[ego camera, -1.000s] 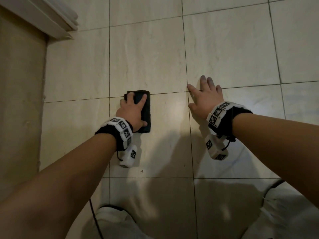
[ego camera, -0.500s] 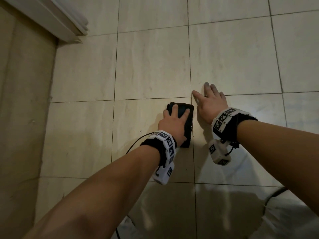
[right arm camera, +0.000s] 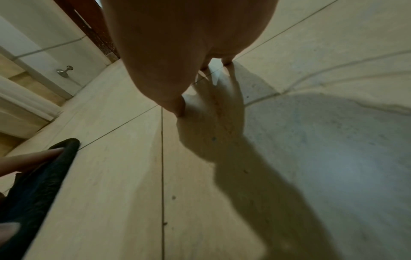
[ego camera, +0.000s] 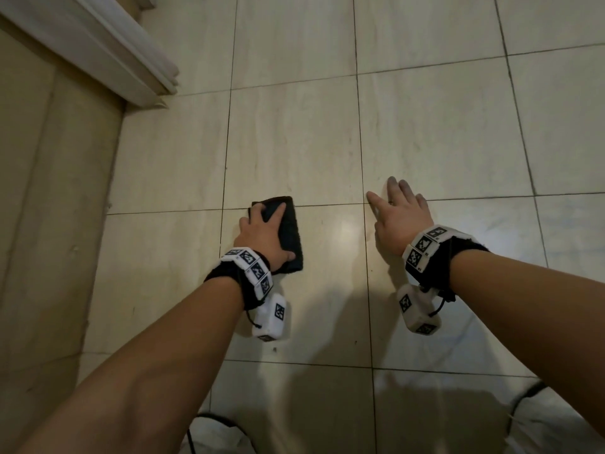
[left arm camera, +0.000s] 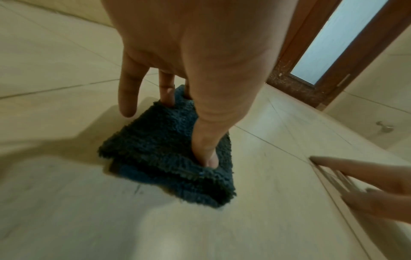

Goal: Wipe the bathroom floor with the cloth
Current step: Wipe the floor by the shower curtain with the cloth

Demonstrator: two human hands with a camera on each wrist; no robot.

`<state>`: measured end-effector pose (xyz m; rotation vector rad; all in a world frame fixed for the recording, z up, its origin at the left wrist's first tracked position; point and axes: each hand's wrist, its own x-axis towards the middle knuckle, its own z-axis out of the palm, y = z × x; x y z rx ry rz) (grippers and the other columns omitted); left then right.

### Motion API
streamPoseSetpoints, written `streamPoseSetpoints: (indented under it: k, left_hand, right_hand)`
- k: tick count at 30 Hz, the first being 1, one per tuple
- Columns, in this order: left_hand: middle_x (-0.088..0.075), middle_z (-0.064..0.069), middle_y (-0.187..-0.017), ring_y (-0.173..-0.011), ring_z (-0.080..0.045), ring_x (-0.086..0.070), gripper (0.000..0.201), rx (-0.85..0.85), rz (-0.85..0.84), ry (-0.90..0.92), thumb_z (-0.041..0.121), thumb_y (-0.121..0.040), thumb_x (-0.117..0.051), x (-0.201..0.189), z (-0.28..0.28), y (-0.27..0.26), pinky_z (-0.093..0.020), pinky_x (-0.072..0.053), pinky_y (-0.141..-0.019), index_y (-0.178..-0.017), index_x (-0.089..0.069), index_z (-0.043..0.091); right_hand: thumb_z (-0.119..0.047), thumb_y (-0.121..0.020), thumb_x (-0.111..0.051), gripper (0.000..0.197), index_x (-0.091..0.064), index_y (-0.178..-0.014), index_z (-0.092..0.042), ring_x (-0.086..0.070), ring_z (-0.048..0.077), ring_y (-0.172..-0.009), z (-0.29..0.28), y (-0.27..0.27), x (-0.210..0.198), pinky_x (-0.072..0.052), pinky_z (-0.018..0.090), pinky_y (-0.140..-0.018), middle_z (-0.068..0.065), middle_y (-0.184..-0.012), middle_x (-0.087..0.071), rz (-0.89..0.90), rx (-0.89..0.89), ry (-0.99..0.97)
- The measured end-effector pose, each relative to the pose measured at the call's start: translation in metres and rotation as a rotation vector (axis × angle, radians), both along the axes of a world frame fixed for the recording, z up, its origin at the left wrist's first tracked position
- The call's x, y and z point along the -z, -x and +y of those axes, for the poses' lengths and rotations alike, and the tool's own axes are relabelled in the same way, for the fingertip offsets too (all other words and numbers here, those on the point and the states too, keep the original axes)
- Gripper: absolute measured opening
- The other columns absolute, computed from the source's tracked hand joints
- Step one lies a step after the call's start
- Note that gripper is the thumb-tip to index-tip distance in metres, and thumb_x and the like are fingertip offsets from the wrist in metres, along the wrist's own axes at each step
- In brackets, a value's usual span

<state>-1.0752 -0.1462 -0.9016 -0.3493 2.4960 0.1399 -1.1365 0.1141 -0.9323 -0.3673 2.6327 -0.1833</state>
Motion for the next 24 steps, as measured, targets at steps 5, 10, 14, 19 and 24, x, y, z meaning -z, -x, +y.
streamPoseSetpoints:
  k: [5,10,14,19,24]
  left_hand:
    - [-0.008,-0.001,-0.153,-0.129,-0.033,-0.027,0.101,-0.076,-0.016,-0.055,0.038,-0.076,-0.079,0.001,-0.009,0.004,-0.045,-0.042,-0.103,-0.153,-0.013,0.045]
    - [-0.029,-0.002,-0.147,-0.124,-0.031,-0.036,0.064,-0.226,0.147,-0.188,0.023,-0.089,-0.062,0.0,-0.017,0.012,-0.038,-0.042,-0.098,-0.147,-0.038,0.035]
    - [-0.035,-0.012,-0.14,-0.124,-0.036,-0.039,0.062,-0.419,0.216,-0.09,0.027,-0.089,-0.061,-0.001,-0.022,0.016,-0.041,-0.043,-0.091,-0.146,-0.035,0.022]
    - [-0.047,-0.018,-0.131,-0.113,-0.037,-0.055,0.075,-0.606,0.107,-0.139,0.038,-0.078,-0.074,0.01,-0.022,0.015,-0.045,-0.05,-0.094,-0.138,-0.037,0.011]
    - [-0.065,-0.014,-0.111,-0.095,-0.033,-0.064,0.057,-0.695,0.122,-0.186,0.032,-0.072,-0.076,0.014,-0.018,0.022,-0.039,-0.054,-0.081,-0.119,-0.055,0.006]
  right_hand:
    - [-0.02,-0.093,-0.046,0.072,-0.013,-0.155,-0.037,0.009,0.029,-0.152,-0.003,0.001,-0.002,-0.003,0.051,-0.122,0.01,-0.165,0.01,-0.035,-0.001,-0.028]
    - [-0.013,-0.086,-0.049,0.082,-0.01,-0.153,-0.039,0.013,0.029,-0.151,-0.01,0.002,-0.004,0.0,0.051,-0.122,0.008,-0.164,0.014,-0.091,0.025,-0.073]
    - [-0.013,-0.085,-0.05,0.076,-0.018,-0.15,-0.037,0.009,0.033,-0.151,-0.017,0.009,-0.009,-0.005,0.054,-0.121,0.012,-0.164,0.009,-0.132,0.048,-0.096]
    - [-0.02,-0.086,-0.05,0.052,-0.042,-0.137,-0.028,-0.014,0.037,-0.145,-0.028,0.015,-0.015,-0.031,0.052,-0.113,0.016,-0.157,-0.017,-0.104,0.062,-0.113]
    - [-0.018,-0.089,-0.049,0.045,-0.05,-0.133,-0.028,-0.019,0.039,-0.141,-0.038,0.015,-0.021,-0.039,0.051,-0.106,0.013,-0.149,-0.026,-0.182,0.038,-0.084]
